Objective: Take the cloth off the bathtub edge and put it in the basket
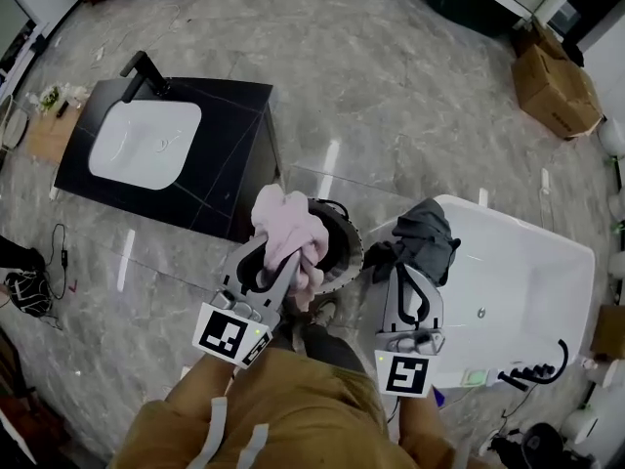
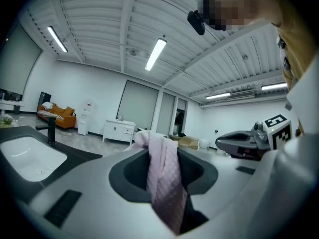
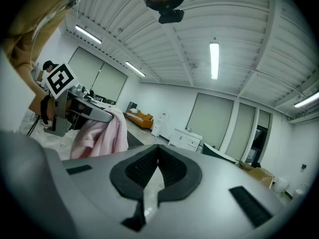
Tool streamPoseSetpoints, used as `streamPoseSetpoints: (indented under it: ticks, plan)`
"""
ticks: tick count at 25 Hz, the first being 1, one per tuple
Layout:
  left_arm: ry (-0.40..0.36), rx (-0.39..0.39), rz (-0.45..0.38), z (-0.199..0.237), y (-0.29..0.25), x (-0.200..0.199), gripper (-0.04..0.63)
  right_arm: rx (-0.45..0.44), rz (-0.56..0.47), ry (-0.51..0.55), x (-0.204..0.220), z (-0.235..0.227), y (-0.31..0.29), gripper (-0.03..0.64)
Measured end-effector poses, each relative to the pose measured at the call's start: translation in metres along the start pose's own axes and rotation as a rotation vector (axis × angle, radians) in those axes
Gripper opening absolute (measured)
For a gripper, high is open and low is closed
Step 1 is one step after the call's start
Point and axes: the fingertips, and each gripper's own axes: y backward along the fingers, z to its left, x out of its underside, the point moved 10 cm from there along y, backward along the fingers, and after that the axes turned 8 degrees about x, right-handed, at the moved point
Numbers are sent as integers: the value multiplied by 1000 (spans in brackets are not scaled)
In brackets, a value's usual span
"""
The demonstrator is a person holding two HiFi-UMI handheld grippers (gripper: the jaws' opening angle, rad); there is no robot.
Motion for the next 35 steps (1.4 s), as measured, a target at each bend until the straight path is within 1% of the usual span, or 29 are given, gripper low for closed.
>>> streamPoseSetpoints:
  ticks: [4,7,9,14,19,23,30,35]
  plan:
    - [-5,-33,39,24,-17,47,129,-26,45,11,42,23,-24,6]
    - [-17,-37,71,36,-27,86,129,-41,105,7,78,38,-38,6]
    - [-21,-36,97,43,-33,115,129,-48,125,15,102,45,-45,6]
    - [25,-43,157,63,-50,188,129,-46,165,36,157,61,-61,6]
    - [14,-37,202,79,-64,257,129,-37,189,38,208,78,-72,6]
    - [10,-29,217,86,-76,301,129,-36,207,39,243,89,-77,6]
    - [10,-18,277,97,-90,376,129,-30,224,31,301,106,-83,6]
    - [19,-9,299,106,-96,417,129,-27,229,23,336,119,-88,6]
